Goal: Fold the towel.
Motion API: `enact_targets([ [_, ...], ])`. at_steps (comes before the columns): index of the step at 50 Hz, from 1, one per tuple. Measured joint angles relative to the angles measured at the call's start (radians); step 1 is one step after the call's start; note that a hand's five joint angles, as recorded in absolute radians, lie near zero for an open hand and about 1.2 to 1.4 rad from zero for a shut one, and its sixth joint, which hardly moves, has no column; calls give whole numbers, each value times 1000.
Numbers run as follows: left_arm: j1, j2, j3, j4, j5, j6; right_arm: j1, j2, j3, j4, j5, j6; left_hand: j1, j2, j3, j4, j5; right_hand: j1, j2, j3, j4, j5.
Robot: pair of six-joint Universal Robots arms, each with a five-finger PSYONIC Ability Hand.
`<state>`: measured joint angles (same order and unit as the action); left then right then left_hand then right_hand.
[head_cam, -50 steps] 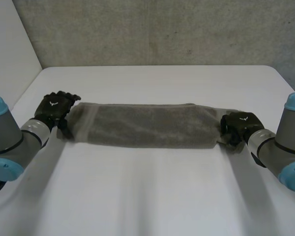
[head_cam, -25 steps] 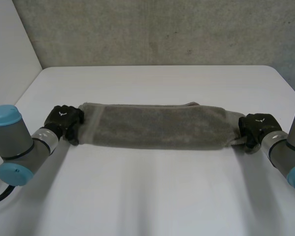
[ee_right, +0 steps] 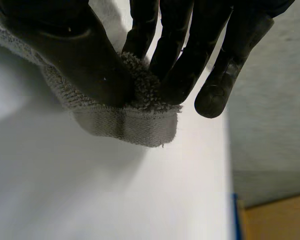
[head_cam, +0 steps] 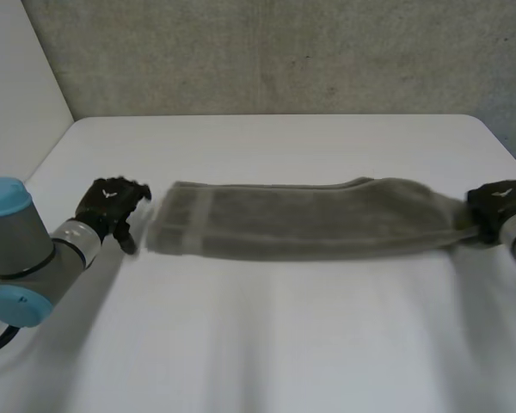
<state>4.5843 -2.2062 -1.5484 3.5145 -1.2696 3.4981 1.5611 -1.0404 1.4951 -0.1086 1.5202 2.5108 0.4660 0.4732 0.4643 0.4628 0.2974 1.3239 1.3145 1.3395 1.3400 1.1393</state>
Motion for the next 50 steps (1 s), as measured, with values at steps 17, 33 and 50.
enact_targets([
  [17, 0, 295, -98, 2, -1, -76, 155, -47, -269, 5, 81, -217, -133, -141, -137, -125, -167, 6, 0, 5, 0, 7],
  [33, -37, 301, -52, 7, -8, -134, 818, 199, -422, 2, 51, -209, -135, -141, -137, -125, -168, -893, -912, -900, -890, -906],
  [50, -245, 197, -3, 12, -10, -159, 648, -9, -140, 10, 22, -2, -135, -141, -137, -124, -168, -1092, -1073, -1099, -1090, -1080],
])
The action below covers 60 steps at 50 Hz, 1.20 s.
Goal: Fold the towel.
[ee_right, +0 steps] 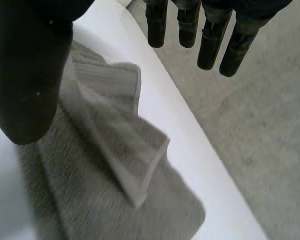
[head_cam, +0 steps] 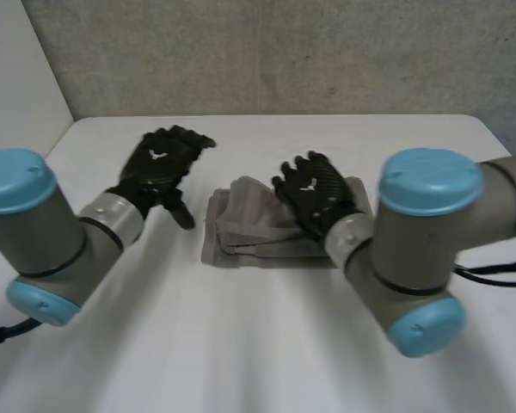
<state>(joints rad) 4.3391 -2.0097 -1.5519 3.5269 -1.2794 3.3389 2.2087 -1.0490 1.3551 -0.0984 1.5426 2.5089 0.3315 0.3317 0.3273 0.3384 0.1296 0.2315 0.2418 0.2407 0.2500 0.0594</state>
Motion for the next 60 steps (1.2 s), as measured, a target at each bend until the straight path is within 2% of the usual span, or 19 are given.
enact_targets([
  [5, -75, -57, 54, 2, 0, -60, -84, -61, 149, -9, -48, 56, 0, 0, 0, 0, 0, 2, 0, 0, 0, 2],
  [15, -170, -248, 277, -7, -4, -210, -206, -59, 300, -81, -81, 60, 0, 1, 0, 0, 6, 5, 0, 0, 0, 2],
  [21, -191, -379, 422, -37, -1, -276, -216, -54, 314, -118, -77, 66, 1, 5, 2, 1, 23, 5, 0, 0, 0, 2],
  [28, -195, -503, 557, -93, -2, -287, -213, -57, 308, -138, -72, 80, 8, 11, 8, 3, 45, 8, 3, 3, 3, 3],
  [40, -193, -581, 650, -168, -24, -284, -214, -33, 299, -159, -71, 121, 50, 49, 50, 41, 84, 88, 74, 77, 72, 98],
  [44, -186, -574, 653, -167, -96, -283, -214, -26, 296, -160, -72, 124, 88, 86, 87, 80, 121, 130, 115, 122, 115, 147],
  [52, -141, -556, 642, -167, -335, -269, -214, -22, 296, -166, -73, 125, 92, 95, 94, 84, 129, 237, 234, 239, 235, 256],
  [57, -115, -543, 608, -172, -415, -250, -214, -14, 300, -181, -73, 125, 92, 95, 94, 84, 130, 296, 282, 288, 278, 301],
  [60, -105, -527, 574, -171, -430, -241, -214, -6, 302, -189, -72, 125, 92, 95, 94, 84, 130, 315, 296, 304, 295, 316],
])
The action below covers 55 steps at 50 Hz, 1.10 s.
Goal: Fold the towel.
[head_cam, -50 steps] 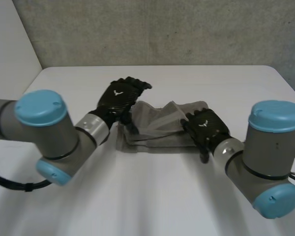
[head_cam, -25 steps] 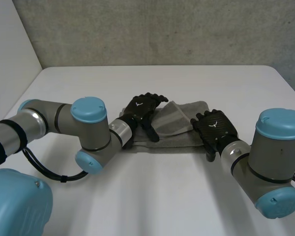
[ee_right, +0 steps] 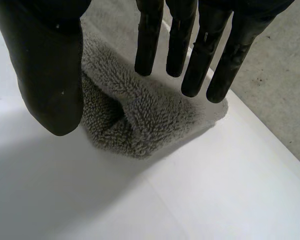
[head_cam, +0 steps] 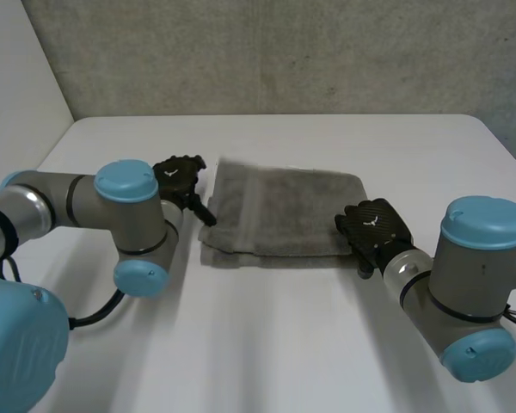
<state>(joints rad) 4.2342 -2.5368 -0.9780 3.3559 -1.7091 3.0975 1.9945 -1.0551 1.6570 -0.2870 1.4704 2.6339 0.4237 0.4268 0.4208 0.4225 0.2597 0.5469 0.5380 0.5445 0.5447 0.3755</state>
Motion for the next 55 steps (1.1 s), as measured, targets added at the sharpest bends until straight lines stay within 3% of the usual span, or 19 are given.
enact_targets([
  [14, -22, 81, -108, 10, 8, 1, -2, 39, 6, -33, 7, -6, 0, -1, 0, 0, -2, 184, 194, 188, 183, 179],
  [24, -36, 165, -228, 14, 9, 3, -30, 37, 6, -50, 62, -20, 0, -1, 0, 0, -2, 729, 785, 773, 776, 783],
  [31, -54, 233, -331, 17, 9, 3, -57, 29, -2, -46, 102, -70, 0, -1, 0, 0, -2, 760, 793, 794, 792, 796],
  [43, -46, 383, -415, 58, 16, 3, -66, -13, -65, -41, 112, -381, -1, -2, 0, -1, -4, 794, 793, 794, 792, 798],
  [55, 22, 482, -380, 75, 24, 1, 198, 8, -255, -28, 110, -439, -1, -2, -1, -1, -4, 765, 768, 767, 765, 761],
])
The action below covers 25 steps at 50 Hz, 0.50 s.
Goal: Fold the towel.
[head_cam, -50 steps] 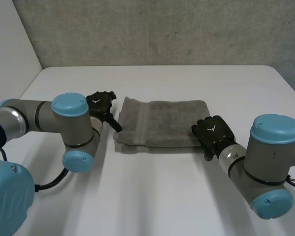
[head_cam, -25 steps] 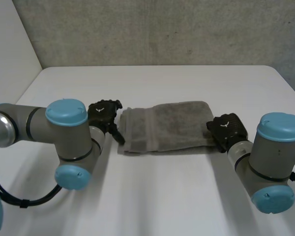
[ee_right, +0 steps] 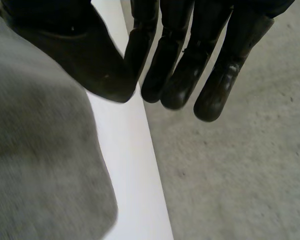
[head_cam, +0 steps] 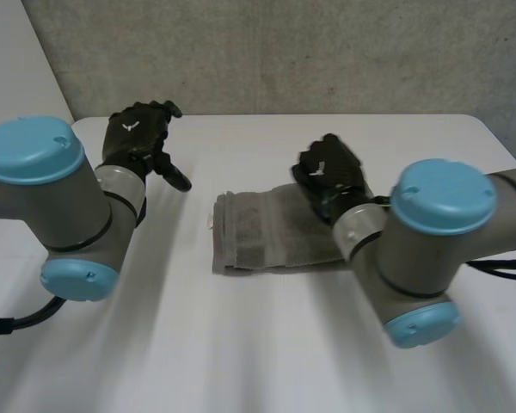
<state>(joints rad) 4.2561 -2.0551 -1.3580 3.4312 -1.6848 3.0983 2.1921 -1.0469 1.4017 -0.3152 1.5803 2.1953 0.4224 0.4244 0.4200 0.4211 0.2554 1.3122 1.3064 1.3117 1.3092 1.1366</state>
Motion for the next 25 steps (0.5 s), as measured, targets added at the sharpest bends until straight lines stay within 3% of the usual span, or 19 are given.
enact_targets([
  [1, 4, 4, 3, 0, 0, -1, 24, 10, -17, 10, 7, 4, 0, 0, 0, -1, -1, -91, -89, -90, -91, -80],
  [4, 10, 10, -2, -1, 0, -2, 53, 23, -31, 45, 36, 43, -1, 0, -1, -1, -3, -655, -648, -638, -635, -658],
  [6, 12, 10, -9, -2, 1, -3, 45, 19, -19, 61, 49, 92, -1, -1, -1, -1, -5, -773, -773, -771, -766, -793],
  [10, 14, 11, -35, -2, 14, -3, -46, -21, 43, 79, 40, 242, -3, -7, -2, -1, -18, -804, -792, -799, -796, -829],
  [15, 15, 12, -81, -2, 91, -4, -279, -102, 183, 89, -100, 462, -46, -46, -49, -41, -71, -804, -792, -799, -795, -829],
  [20, 15, 13, -110, -1, 165, -6, -437, -133, 288, 91, -255, 556, -127, -134, -133, -130, -159, -804, -792, -799, -795, -829],
  [25, 14, 13, -120, -1, 190, -7, -496, -126, 335, 87, -317, 571, -143, -151, -150, -141, -166, -804, -792, -799, -795, -828],
])
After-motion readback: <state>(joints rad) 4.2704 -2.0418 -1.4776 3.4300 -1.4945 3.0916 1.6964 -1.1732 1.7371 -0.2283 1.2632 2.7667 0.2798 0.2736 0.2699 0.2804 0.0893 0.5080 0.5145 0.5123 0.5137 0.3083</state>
